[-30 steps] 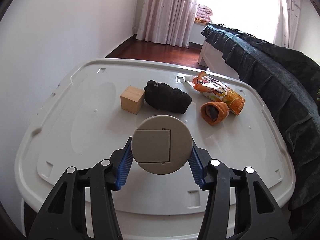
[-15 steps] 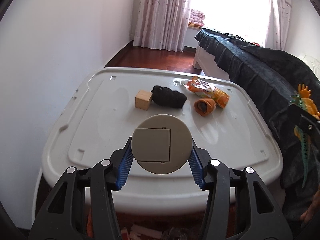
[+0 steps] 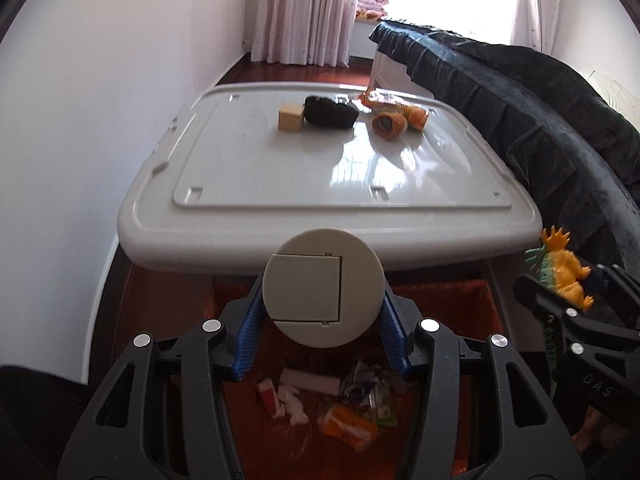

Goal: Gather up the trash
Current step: 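Carry the cylinder and dinosaur over the orange bin and open both grippers, then grasp the orange knit item with the right gripper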

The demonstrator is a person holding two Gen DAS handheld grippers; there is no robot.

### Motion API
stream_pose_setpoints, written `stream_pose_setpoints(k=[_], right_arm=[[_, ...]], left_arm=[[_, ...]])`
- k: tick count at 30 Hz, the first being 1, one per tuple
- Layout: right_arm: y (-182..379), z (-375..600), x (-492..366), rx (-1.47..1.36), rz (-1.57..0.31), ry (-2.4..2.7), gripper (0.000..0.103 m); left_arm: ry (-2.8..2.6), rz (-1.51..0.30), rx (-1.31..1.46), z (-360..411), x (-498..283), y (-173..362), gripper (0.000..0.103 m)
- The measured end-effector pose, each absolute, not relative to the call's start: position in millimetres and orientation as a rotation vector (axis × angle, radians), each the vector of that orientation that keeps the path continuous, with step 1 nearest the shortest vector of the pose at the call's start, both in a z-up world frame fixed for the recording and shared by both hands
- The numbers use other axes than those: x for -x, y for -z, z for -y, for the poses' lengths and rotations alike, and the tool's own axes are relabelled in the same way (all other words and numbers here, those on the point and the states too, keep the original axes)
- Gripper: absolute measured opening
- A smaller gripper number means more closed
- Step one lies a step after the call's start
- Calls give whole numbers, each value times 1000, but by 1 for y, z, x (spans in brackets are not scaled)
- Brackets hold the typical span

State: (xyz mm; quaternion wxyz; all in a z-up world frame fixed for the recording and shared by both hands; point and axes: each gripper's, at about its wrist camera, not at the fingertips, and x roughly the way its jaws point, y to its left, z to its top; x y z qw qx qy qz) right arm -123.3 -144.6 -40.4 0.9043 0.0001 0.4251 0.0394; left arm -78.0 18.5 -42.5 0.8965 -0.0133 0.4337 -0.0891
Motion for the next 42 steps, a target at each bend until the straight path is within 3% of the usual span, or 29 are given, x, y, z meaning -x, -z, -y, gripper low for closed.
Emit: stream_pose_setpoints(k=[17, 19, 20, 21, 22, 24, 28, 42], right_arm=[[65, 134, 126, -9, -1045, -57, 63], [67, 136, 126, -18, -1054, -47, 71], [66, 137, 127, -22, -1047, -39, 76], [64, 138, 127, -25, -1037, -31, 80], [62, 140, 128, -27, -1023, -24, 82], [57, 145, 129, -28, -995, -5, 85], [49, 154, 128, -36, -952, 24, 86], [30, 158, 93, -27, -885, 24, 87]], left_arm=[[212, -1018, 50, -23, 106, 68, 50], [217, -1047, 64, -21, 105, 70, 51], [212, -1061, 61, -20, 104, 72, 52], [203, -1071, 48, -18, 104, 73, 57], [184, -1075, 34, -18, 104, 73, 69], [151, -1072, 16, -17, 104, 72, 76], [139, -1041, 8, -18, 103, 65, 81], [150, -921, 40, -17, 79, 36, 81]])
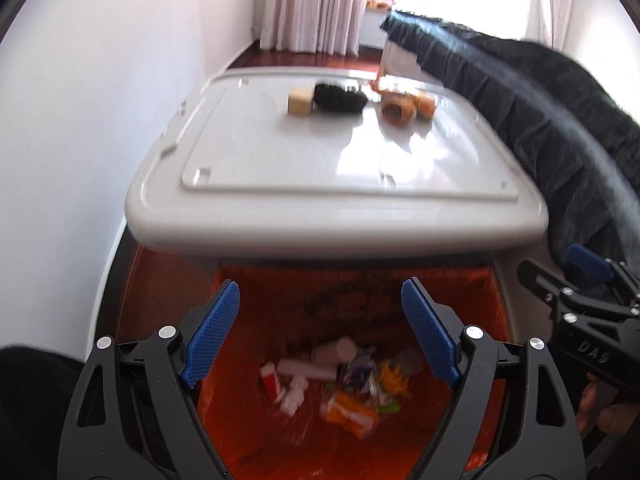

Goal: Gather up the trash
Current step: 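Grasp the orange knit item with the right gripper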

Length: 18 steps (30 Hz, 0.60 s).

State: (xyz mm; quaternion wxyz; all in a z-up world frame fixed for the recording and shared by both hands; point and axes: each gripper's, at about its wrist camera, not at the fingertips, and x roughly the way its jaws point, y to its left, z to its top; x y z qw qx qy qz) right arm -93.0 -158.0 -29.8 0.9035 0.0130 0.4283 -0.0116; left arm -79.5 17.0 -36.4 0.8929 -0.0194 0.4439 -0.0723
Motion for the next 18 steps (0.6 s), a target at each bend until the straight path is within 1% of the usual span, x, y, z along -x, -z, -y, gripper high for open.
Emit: stream_pose_setpoints(k=[8, 13, 18], right_arm=[[11, 161, 30, -21, -801, 19, 87], [11, 159, -26, -12, -778, -2, 87], [23, 161, -91, -20, -788, 4, 87]], left_arm=[[140, -805, 67, -8, 30, 9, 84], [131, -774, 79, -6, 4, 6, 84], [133, -774, 83, -6, -15, 10, 84]])
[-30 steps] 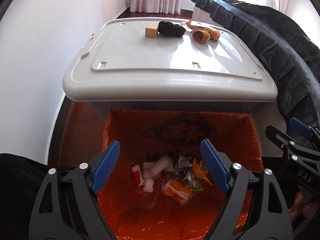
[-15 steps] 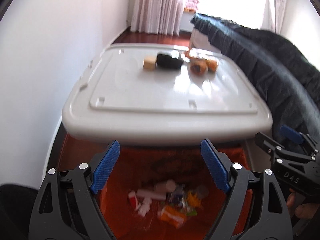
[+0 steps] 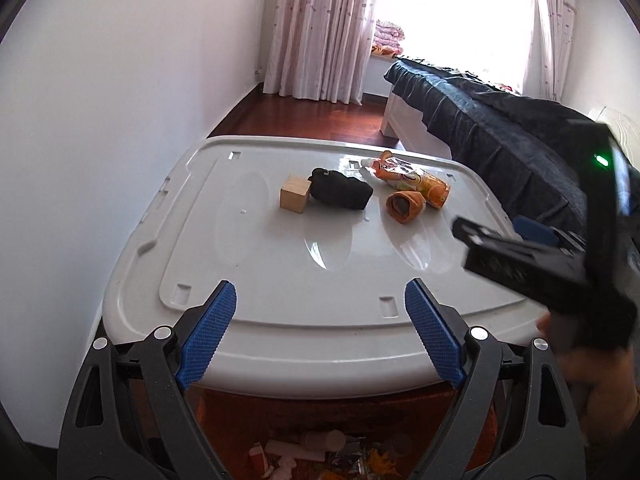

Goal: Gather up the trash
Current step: 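Grasp the orange knit item with the right gripper, then grasp the wooden block with the left gripper while the right gripper holds the orange knit item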

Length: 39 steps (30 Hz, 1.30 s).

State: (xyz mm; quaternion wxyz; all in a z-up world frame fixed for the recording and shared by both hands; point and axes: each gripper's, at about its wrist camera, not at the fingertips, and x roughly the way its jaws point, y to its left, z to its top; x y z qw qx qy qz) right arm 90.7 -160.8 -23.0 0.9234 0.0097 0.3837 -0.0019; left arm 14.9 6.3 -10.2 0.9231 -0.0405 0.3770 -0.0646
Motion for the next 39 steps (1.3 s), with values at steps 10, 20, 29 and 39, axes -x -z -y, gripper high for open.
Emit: stream_pose_setpoints(k=[10, 20, 29, 39], right_arm=[[87, 155, -202, 2, -943, 48, 83], [116, 156, -249, -25, -1059, 55, 44], [81, 167, -208, -85, -927, -5, 30], [30, 190, -170, -125, -794, -44, 30]], left_arm=[[140, -788, 67, -9, -28, 30, 84], [130, -815, 112, -22, -34, 38, 84], [111, -855, 163, -36, -60, 44, 84], [174, -892, 96, -25, -168, 58, 84]])
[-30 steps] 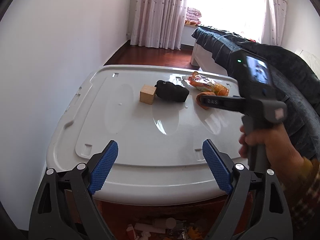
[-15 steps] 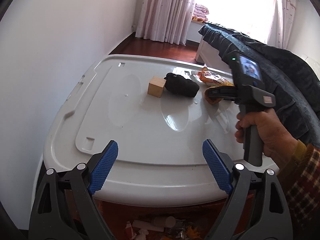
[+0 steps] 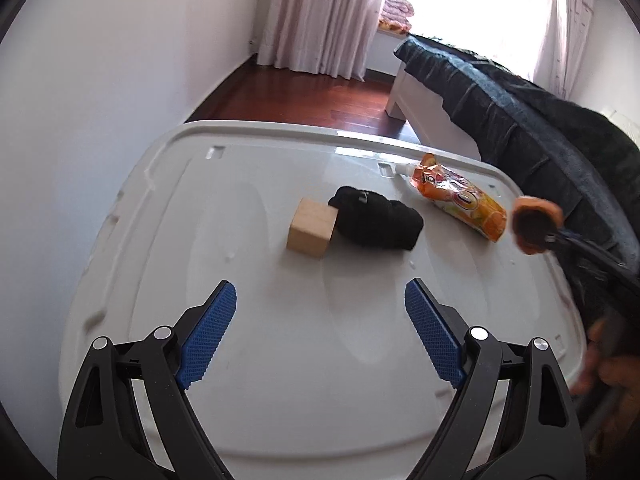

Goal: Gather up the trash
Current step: 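Grasp the wooden block with the left gripper while the right gripper holds the orange knit item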

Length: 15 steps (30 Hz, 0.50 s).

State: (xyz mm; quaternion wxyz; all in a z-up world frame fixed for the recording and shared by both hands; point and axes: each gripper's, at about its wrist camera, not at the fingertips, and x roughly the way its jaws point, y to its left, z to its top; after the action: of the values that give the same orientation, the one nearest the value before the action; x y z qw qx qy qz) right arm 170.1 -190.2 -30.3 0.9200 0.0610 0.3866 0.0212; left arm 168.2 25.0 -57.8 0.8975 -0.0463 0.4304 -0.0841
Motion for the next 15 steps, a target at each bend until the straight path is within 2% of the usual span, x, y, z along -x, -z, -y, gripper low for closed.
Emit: stream_pose_setpoints(k=[5, 11, 15], right_arm=[[17, 191, -164, -110, -762, -58, 31], [21, 190, -164, -103, -779, -70, 31], [24, 189, -164, -100, -785, -74, 31]], left_arm=[[165, -963, -1, -9, -212, 85, 84], [124, -1012, 18, -13, -242, 108, 78], [132, -1037, 12, -16, -250, 115, 61]])
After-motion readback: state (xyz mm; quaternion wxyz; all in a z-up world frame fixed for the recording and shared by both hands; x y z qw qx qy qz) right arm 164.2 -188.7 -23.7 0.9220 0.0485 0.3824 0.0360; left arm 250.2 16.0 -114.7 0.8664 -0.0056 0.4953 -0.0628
